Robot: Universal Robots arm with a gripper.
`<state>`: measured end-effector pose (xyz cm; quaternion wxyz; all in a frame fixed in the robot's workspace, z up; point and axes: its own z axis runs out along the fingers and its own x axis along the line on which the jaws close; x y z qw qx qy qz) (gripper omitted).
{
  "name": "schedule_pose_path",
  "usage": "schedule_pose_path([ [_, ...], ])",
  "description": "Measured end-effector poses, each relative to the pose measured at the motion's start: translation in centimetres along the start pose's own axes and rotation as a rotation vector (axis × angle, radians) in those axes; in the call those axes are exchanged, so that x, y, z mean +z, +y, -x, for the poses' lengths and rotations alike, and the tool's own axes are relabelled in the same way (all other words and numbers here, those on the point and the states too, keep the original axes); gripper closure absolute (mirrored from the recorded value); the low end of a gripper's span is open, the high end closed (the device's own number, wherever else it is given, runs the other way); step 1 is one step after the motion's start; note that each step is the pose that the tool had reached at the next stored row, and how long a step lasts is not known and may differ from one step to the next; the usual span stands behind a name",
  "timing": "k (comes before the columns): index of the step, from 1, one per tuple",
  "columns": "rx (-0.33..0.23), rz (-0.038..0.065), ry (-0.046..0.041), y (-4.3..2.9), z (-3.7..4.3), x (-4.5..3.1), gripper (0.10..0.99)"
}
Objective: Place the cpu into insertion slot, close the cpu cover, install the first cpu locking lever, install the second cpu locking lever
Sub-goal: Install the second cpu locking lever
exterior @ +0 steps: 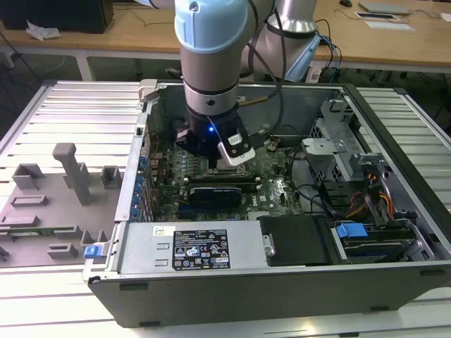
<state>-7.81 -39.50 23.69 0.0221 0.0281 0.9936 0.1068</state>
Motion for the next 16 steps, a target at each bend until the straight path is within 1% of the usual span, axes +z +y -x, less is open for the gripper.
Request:
schedule_pose_path([
  [2,0.001,-0.016,0.0013,0.09,0.68,0.04,0.98],
  [3,0.001,-0.022,0.0017,0.17,0.88,0.07,0.98],
  [4,0.0,-0.031,0.0023,0.31,1.12,0.11,0.98],
  [6,0.0,-0.04,0.0024,0.55,1.39,0.17,0.98],
  [7,0.0,-0.046,0.0024,0.84,1.67,0.24,0.98],
  [8,0.0,-0.05,0.0022,1.12,1.9,0.32,0.98],
  [10,-0.001,-0.053,0.0021,1.46,2.18,0.4,0.98],
  [12,-0.001,-0.054,0.0021,1.78,2.47,0.48,0.98],
  [16,-0.001,-0.054,0.0019,2.67,2.83,0.69,0.98],
])
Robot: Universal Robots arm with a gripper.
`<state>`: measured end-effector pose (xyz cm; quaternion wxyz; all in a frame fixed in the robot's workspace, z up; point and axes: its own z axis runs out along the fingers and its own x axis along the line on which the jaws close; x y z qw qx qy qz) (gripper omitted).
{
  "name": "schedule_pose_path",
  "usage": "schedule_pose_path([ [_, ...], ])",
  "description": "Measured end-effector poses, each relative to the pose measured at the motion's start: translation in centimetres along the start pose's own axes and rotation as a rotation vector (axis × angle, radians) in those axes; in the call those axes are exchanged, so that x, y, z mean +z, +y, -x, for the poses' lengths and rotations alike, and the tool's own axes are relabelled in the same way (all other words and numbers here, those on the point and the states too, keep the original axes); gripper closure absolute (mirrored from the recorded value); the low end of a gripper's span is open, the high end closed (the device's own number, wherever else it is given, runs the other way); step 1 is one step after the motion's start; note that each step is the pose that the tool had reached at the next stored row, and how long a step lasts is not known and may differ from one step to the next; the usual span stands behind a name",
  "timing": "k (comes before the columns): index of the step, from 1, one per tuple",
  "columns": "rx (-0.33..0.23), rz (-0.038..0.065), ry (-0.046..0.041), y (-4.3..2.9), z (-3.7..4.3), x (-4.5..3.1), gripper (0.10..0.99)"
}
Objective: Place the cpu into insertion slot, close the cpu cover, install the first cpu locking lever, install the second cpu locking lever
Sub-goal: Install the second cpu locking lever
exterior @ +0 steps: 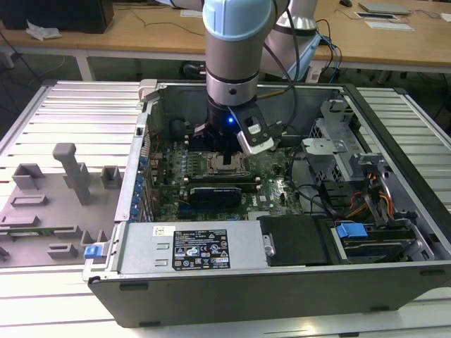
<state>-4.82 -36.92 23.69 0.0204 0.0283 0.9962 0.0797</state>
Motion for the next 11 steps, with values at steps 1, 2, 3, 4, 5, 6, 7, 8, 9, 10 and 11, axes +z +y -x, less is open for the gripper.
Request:
schedule_pose_path([
  [1,0.0,0.0,0.0001,0.36,0.05,0.06,0.98],
  [2,0.0,-0.001,0.0,0.97,0.07,0.16,0.98],
  [3,0.0,-0.005,-0.0001,1.55,0.04,0.25,0.98],
  [4,-0.001,-0.012,-0.0004,1.86,0.02,0.3,0.98],
  [5,-0.001,-0.019,-0.0004,2.02,0.01,0.32,0.98],
  [6,-0.001,-0.029,-0.0005,2.18,0.01,0.36,0.98],
  [7,-0.002,-0.043,-0.0007,2.37,-0.01,0.36,0.98],
  [8,-0.002,-0.049,-0.0011,2.45,-0.01,0.3,0.98],
  [9,-0.002,-0.051,-0.0011,2.5,0.0,0.11,0.98],
  [10,-0.002,-0.053,-0.0012,2.55,0.01,-0.12,0.98],
  [11,-0.002,-0.054,-0.0013,2.58,0.01,-0.27,0.98],
])
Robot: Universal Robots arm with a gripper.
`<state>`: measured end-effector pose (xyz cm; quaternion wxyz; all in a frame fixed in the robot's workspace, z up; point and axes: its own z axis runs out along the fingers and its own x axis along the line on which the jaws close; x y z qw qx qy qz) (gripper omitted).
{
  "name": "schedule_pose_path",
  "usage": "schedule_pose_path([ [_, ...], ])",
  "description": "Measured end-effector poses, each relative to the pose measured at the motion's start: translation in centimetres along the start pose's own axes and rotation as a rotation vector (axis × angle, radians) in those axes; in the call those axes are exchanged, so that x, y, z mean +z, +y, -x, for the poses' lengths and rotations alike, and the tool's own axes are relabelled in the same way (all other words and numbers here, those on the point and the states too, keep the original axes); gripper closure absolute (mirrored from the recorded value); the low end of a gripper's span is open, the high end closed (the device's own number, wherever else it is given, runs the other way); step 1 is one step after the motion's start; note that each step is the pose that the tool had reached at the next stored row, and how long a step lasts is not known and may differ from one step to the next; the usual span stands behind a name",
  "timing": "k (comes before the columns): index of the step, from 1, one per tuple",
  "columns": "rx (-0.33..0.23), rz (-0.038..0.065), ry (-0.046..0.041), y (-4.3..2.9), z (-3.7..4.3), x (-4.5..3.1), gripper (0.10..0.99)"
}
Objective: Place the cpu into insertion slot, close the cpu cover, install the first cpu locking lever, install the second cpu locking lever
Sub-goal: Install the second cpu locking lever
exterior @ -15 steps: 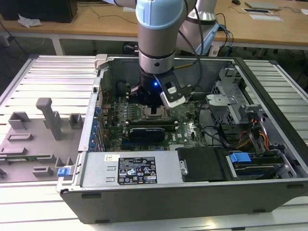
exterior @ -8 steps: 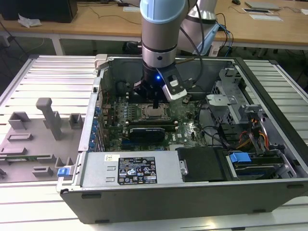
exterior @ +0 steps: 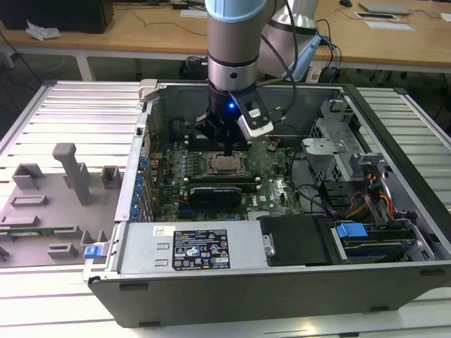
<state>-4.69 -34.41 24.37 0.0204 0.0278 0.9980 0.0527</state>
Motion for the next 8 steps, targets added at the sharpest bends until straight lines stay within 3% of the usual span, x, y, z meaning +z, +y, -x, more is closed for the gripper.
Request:
schedule_pose_path([
  [8,0.0,-0.004,-0.0002,0.04,0.01,-0.23,0.98],
])
